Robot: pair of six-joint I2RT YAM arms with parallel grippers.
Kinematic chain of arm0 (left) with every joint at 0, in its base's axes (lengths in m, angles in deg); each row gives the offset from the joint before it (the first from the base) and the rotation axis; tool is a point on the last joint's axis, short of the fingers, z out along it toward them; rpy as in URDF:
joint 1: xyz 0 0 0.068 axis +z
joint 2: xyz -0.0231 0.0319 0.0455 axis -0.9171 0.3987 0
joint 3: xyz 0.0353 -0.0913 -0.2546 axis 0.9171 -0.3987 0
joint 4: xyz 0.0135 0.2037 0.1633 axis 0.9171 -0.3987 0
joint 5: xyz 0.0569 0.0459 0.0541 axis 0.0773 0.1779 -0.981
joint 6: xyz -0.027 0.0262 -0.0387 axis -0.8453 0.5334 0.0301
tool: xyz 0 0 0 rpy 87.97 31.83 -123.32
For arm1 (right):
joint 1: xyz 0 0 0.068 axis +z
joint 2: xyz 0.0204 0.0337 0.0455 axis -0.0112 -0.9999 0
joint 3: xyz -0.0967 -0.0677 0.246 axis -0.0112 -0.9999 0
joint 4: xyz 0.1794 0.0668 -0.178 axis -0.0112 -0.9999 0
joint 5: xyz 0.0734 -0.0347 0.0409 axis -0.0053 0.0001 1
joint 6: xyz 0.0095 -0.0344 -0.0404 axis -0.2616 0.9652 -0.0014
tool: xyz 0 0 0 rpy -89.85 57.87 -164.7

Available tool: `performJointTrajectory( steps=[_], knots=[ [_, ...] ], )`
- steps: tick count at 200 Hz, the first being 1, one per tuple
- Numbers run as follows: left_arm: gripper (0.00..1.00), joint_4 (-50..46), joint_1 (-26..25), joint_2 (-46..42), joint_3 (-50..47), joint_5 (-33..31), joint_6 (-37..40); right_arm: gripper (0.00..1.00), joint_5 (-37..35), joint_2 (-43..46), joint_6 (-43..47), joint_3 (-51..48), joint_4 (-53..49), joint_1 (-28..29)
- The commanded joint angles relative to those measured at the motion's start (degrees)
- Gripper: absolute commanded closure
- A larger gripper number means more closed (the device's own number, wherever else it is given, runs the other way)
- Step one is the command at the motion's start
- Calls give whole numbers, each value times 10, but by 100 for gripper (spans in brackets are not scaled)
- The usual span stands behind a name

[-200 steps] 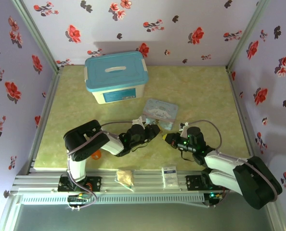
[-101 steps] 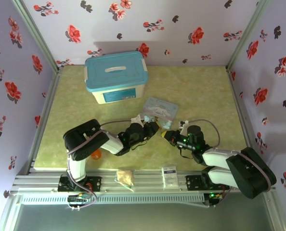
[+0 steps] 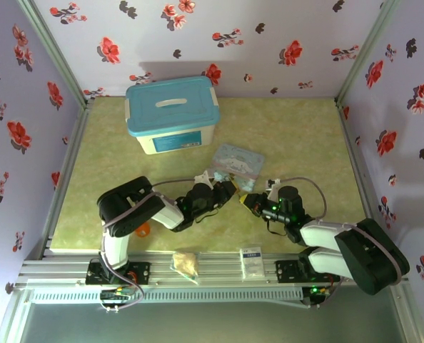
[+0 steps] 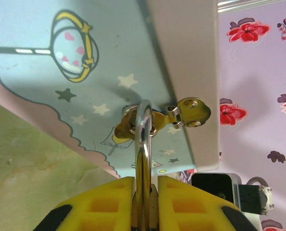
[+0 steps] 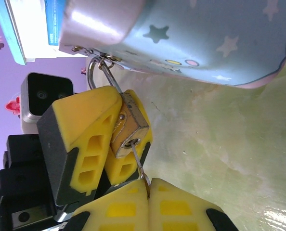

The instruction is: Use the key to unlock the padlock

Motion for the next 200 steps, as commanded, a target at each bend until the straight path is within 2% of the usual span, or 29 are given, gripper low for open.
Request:
performJointTrajectory(
  steps=[1,47,131,200],
  knots=[
    [100,39,-9,14,14,27,-5,100,-1,2,6,1,32,-9],
    [100,41,-9,1,12,31,-3,100,13,-36,-8,6,73,-20],
    [100,56,-12,0,17,40,-6,100,35,-130,-96,15,253,-26],
    [100,61,-15,-7,17,52,-2,100,55,-149,-83,33,237,-40]
  ],
)
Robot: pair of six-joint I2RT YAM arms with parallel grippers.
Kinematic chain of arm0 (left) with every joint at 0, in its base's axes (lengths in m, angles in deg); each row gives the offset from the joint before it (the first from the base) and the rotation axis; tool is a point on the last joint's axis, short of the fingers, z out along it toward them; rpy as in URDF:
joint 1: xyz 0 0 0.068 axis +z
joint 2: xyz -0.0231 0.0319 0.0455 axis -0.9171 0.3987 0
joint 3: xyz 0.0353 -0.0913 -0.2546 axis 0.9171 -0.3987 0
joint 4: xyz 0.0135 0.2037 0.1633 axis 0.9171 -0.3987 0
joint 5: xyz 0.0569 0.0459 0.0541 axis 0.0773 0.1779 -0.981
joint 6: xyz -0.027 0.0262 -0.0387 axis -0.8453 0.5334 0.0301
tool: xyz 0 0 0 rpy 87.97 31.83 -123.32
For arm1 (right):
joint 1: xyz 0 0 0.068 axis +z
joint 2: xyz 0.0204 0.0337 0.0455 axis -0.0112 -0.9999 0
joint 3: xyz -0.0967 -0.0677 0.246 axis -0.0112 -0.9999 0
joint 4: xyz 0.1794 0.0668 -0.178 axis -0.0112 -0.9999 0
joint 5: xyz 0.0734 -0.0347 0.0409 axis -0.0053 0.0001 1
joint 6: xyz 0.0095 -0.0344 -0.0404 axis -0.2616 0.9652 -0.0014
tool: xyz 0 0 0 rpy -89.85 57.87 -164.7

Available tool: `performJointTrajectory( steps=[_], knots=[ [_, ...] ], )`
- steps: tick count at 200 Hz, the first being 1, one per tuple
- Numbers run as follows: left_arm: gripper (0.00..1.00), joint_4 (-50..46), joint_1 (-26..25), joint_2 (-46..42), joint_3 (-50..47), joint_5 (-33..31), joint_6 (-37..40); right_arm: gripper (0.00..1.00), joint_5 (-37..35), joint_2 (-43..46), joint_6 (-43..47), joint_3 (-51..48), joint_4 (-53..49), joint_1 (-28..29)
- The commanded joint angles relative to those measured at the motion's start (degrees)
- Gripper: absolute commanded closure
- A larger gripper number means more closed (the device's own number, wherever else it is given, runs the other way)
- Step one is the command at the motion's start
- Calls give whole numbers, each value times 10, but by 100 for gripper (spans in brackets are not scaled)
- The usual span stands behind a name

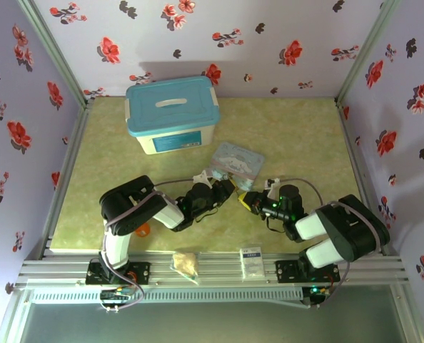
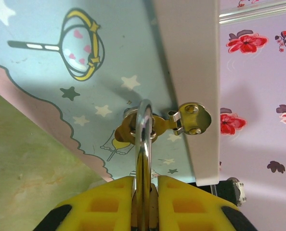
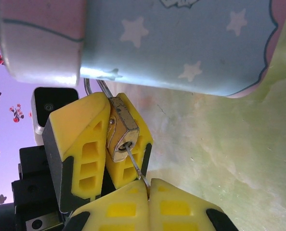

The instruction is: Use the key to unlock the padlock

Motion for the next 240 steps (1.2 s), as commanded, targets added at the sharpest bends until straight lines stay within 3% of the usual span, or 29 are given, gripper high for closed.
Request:
performJointTrajectory(
  steps=[1,79,134,164,185,222,240],
  knots=[
    [100,48,-20,-13,17,66,4,100,-8,-1,-7,35,57,-8],
    [100,60,-23,-18,19,108,17,100,22,1,20,88,-21,-10],
    [100,66,-23,-20,11,122,21,100,64,76,135,105,-237,-63],
    [100,88,-25,2,16,119,8,100,75,78,134,110,-243,-62],
    [100,88,-26,-6,22,120,24,100,77,45,104,103,-190,-62],
    [100,89,-27,-23,28,138,52,100,110,-96,-41,74,104,-72],
    [100,87,-25,-27,23,145,62,100,137,-151,-72,75,180,-89]
  ],
)
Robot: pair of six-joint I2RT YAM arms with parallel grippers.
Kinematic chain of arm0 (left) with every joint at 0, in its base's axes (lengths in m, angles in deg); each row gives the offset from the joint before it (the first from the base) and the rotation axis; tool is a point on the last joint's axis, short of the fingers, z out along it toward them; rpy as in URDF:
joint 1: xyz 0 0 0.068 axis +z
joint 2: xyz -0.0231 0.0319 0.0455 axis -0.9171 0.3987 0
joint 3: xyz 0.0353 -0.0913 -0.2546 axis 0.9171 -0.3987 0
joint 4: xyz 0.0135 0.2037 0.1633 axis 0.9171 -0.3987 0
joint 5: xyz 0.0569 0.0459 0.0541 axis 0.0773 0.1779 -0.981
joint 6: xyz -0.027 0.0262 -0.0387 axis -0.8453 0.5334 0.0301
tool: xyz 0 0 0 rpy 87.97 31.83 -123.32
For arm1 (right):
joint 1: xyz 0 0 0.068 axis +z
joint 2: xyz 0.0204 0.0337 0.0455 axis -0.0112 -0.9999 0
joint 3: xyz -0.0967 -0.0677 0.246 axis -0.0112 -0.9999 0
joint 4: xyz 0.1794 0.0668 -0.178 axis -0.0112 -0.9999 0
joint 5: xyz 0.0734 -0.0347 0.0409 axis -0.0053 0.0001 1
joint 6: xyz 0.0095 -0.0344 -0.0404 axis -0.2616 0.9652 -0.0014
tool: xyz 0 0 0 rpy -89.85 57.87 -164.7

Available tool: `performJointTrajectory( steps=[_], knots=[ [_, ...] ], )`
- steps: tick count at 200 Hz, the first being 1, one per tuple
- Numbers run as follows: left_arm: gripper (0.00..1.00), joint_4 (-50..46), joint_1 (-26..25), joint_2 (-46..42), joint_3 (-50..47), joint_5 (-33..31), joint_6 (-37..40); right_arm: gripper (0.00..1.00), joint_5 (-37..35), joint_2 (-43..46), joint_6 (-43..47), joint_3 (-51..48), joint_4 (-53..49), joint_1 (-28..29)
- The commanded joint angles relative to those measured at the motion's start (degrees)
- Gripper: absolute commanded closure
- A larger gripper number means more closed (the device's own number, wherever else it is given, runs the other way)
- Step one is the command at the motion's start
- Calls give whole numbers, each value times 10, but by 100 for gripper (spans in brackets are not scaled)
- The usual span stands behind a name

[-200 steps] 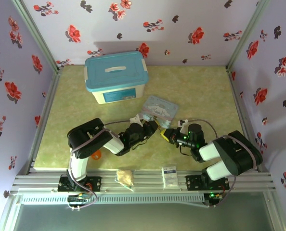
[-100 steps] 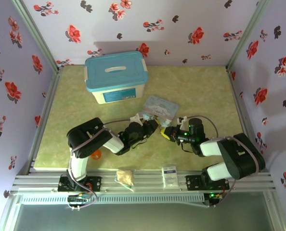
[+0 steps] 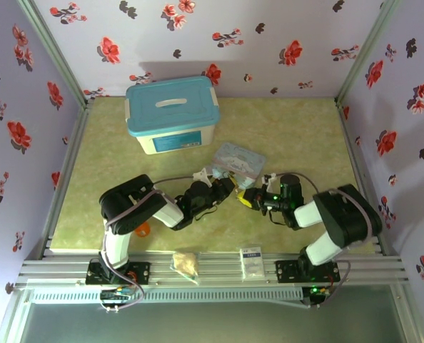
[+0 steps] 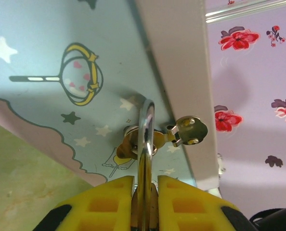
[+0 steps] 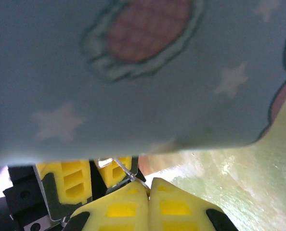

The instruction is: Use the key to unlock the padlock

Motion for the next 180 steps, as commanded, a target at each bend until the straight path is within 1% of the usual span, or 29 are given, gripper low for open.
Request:
performJointTrajectory(
  steps=[1,29,51,64,75,87,108,131,151,180],
  knots=[
    [100,71,-34,-27,19,129,28,100,-14,-62,-85,9,210,-22],
    [100,60,-25,-13,4,122,34,100,-9,-58,-69,1,202,-21],
    [100,53,-20,8,8,128,39,100,-18,-35,-35,-5,140,-20],
    [100,54,-21,19,19,142,38,100,-14,-33,-36,-4,139,-21],
    [100,52,-22,22,19,141,41,100,-16,-29,-40,-6,139,-23],
    [100,29,-21,14,17,138,56,100,-21,-22,-34,-4,122,-23],
    [100,-31,-22,-6,19,136,83,100,-43,2,-25,-4,86,-22],
    [100,-16,-23,4,18,137,72,100,-67,42,-10,4,34,-17],
    [100,3,-25,15,20,133,57,100,-93,77,3,18,-15,1],
    [100,7,-37,24,33,125,40,100,-164,145,21,28,-69,37]
  ],
)
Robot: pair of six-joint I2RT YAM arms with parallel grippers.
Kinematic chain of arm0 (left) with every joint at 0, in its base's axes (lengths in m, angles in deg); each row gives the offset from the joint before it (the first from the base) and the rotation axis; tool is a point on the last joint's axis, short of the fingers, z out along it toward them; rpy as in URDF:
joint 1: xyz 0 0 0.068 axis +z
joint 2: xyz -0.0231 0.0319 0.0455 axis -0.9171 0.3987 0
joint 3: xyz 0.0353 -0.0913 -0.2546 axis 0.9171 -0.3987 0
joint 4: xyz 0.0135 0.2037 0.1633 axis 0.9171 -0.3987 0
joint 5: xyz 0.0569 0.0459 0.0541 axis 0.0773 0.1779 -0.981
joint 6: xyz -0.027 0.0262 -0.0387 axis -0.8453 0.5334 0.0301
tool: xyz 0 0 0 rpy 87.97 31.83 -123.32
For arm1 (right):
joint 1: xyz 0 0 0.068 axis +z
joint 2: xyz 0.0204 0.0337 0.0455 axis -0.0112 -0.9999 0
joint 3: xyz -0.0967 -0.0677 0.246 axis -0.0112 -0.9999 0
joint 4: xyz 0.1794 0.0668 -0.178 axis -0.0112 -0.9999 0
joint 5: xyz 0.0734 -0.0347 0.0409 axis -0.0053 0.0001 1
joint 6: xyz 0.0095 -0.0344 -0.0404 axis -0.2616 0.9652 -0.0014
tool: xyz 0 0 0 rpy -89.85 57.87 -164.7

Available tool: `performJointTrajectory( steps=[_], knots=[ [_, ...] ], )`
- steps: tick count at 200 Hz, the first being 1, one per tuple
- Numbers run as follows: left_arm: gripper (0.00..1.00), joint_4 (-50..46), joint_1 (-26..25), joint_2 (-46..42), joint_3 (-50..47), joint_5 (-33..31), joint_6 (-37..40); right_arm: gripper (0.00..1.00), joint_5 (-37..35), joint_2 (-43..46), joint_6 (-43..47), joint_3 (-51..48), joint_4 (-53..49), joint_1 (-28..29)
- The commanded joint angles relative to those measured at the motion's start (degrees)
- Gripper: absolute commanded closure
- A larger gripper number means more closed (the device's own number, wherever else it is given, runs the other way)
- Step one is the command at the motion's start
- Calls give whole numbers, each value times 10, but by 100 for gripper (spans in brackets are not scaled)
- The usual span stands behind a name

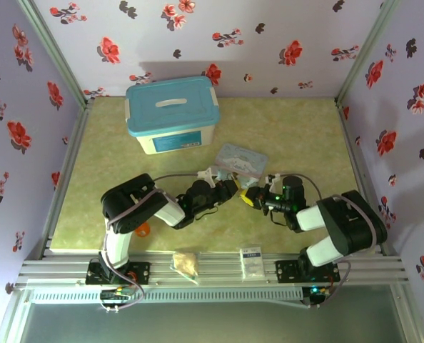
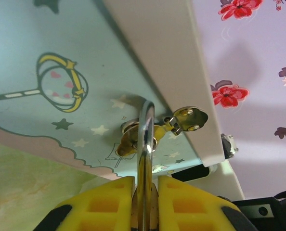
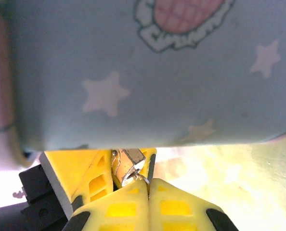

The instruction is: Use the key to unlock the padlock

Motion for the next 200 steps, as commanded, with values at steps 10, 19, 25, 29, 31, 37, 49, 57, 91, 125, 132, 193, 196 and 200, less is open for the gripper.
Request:
performJointTrajectory(
  steps=[10,19,25,29,31,37,49,57,91,125,132,193,196,200],
  knots=[
    [100,13,-47,14,23,70,-12,100,-131,90,35,42,-28,35],
    [100,4,-51,11,25,66,-12,100,-168,124,56,47,-75,55],
    [100,3,-52,10,26,62,-12,100,-199,156,78,54,-117,72],
    [100,4,-52,10,27,62,-13,100,-219,171,92,60,-148,83],
    [100,6,-53,10,27,62,-14,100,-228,181,97,62,-162,89],
    [100,8,-54,12,28,62,-17,100,-260,206,109,66,-193,105],
    [100,26,-53,18,29,62,-22,100,-286,236,115,66,-216,114],
    [100,40,-54,24,28,62,-30,100,-291,246,108,62,-213,112],
    [100,61,-58,35,31,66,-45,100,-267,194,88,68,-175,105],
    [100,60,-57,21,22,56,-38,100,-236,138,53,58,-96,93],
    [100,64,-56,20,21,55,-37,100,-227,131,35,49,-68,85],
    [100,70,-57,2,17,54,-33,100,-154,86,-19,8,-12,27],
    [100,69,-56,1,16,53,-33,100,-150,84,-19,9,-12,25],
    [100,70,-57,-1,15,52,-32,100,-146,82,-16,10,-13,23]
  ],
)
